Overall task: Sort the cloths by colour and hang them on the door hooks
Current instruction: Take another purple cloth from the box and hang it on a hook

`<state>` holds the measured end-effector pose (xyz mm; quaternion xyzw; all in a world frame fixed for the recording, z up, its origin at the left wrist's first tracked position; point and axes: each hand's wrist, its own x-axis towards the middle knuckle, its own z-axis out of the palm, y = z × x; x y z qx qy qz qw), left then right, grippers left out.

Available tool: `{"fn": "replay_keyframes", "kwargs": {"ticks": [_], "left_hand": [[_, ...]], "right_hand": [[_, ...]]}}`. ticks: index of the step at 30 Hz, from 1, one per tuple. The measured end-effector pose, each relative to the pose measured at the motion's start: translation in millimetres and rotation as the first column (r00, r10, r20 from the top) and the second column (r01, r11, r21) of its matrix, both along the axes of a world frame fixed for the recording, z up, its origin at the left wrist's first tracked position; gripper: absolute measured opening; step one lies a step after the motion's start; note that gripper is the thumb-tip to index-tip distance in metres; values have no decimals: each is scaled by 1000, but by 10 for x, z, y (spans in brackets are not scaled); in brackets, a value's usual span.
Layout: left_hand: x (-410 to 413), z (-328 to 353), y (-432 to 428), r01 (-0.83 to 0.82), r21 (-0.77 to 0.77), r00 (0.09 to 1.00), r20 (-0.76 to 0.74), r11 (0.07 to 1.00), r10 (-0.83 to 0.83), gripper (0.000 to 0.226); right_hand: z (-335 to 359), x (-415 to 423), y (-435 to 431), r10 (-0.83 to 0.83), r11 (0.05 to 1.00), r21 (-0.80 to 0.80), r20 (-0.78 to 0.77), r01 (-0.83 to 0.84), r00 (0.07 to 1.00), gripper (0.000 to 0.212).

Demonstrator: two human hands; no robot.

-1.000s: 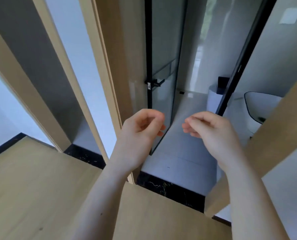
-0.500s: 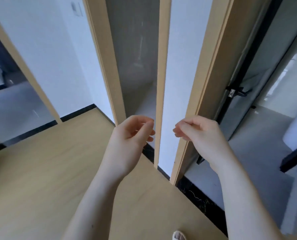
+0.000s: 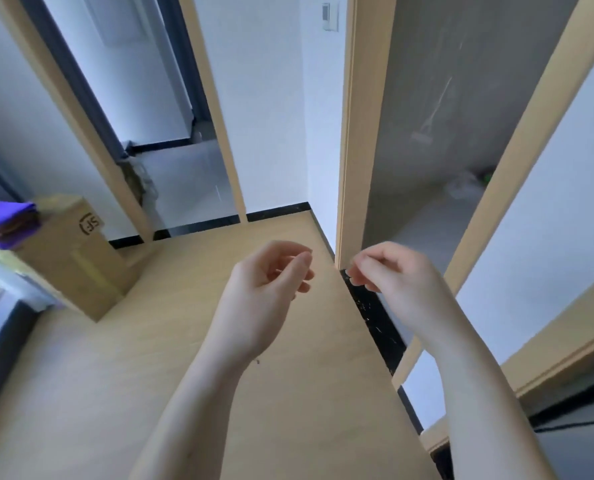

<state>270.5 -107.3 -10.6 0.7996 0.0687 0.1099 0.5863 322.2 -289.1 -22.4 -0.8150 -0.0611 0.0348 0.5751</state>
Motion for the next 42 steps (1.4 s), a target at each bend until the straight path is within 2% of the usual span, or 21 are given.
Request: {"fn": "replay_keyframes", "kwargs": {"ticks": [7, 16, 24, 35, 42], "left_hand": [[398, -61, 200, -180, -1, 982, -54, 984, 180, 11], [589, -231, 719, -343, 7, 933, -111, 939, 341, 11], [750, -368, 1565, -402, 8, 905, -147, 915, 399, 11], [991, -208, 3121, -388, 65, 904, -166, 920, 393, 9], [969, -215, 3858, -461, 45, 873, -155, 886, 462, 9]], "right_hand": [[-100, 759, 342, 157, 987, 40, -23, -156, 987, 18], [-299, 1195, 978, 329, 944, 39, -71, -327, 942, 18], [-401, 1497, 1874, 411, 911, -4, -93, -413, 907, 18], [-159, 1786, 3524, 480, 876, -29, -17, -481, 877, 16], [-151, 1942, 4310, 544, 838, -32, -35, -545, 838, 16]]}}
